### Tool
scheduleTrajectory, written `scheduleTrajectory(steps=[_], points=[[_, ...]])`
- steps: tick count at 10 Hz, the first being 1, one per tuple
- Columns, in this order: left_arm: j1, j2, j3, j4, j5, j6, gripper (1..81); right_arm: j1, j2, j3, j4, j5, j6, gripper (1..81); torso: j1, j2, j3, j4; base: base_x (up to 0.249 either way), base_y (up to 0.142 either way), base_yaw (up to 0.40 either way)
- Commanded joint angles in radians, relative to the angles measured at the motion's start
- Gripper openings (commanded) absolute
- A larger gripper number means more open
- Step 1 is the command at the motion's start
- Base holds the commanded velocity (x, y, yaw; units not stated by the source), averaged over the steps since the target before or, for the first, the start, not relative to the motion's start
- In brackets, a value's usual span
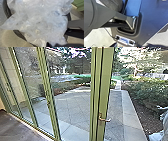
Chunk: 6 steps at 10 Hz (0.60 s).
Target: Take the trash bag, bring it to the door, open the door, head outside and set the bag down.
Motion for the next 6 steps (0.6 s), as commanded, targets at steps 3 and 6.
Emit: scheduleTrajectory(steps=[3, 6], points=[[-0.044, -0.005, 0.011, -0.002, 0.068, 0.006, 1.0, 0.034, -0.006, -0.002, 0.002, -0.051, 0.001, 81.1, -0.003, -0.002, 0.0, 0.0, 0.093, 0.0, 0.0], [-0.044, -0.006, 0.01, -0.004, 0.066, 0.006, 1.0, 0.033, -0.004, -0.002, 0.002, -0.051, 0.0, 81.1, -0.003, -0.001, 0.0, 0.0, 0.134, 0.0, 0.0]])
